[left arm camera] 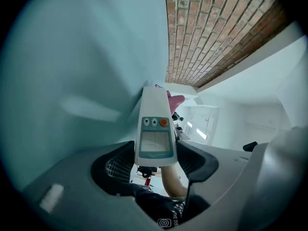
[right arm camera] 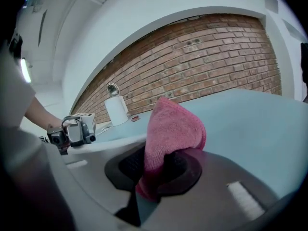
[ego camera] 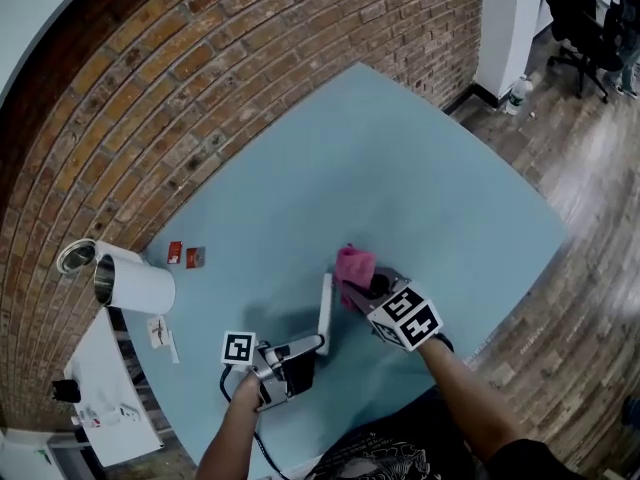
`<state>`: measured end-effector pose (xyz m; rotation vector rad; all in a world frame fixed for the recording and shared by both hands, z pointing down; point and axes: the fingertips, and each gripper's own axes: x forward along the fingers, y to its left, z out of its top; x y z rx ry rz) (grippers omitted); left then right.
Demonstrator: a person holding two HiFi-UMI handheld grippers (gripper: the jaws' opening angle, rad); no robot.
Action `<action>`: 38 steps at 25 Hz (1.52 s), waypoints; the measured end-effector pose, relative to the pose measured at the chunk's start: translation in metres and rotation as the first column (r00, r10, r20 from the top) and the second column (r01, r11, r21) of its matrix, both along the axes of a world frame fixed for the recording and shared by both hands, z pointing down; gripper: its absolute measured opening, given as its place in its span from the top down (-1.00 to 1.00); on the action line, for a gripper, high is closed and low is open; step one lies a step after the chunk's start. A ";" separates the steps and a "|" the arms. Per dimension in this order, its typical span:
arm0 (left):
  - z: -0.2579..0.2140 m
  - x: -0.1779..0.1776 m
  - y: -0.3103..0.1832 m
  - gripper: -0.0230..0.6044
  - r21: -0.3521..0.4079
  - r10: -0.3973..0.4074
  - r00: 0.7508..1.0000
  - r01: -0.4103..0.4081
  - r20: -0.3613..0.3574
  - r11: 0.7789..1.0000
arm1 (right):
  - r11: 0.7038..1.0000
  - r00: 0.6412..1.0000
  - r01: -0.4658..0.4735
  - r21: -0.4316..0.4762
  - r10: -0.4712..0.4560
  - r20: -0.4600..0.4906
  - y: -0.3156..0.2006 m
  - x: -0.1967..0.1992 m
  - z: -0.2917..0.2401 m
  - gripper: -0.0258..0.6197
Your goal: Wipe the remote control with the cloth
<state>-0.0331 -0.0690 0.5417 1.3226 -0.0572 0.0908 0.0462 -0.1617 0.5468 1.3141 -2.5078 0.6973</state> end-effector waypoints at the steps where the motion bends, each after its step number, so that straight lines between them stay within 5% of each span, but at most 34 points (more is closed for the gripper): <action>1: 0.000 0.001 0.001 0.05 -0.001 0.005 1.000 -0.005 -0.003 1.000 | 1.000 1.000 0.004 0.004 -0.004 -0.006 -0.001 -0.002 0.001 0.72; 25: 0.000 0.003 0.007 0.05 0.003 0.017 0.999 -0.017 -0.037 1.000 | 0.999 0.998 0.035 0.012 -0.036 0.054 0.036 -0.037 -0.003 0.72; 38: 0.000 0.004 0.006 0.05 0.016 -0.043 0.998 0.044 -0.048 0.999 | 0.999 0.997 0.037 0.015 -0.038 0.071 0.071 -0.052 -0.010 0.72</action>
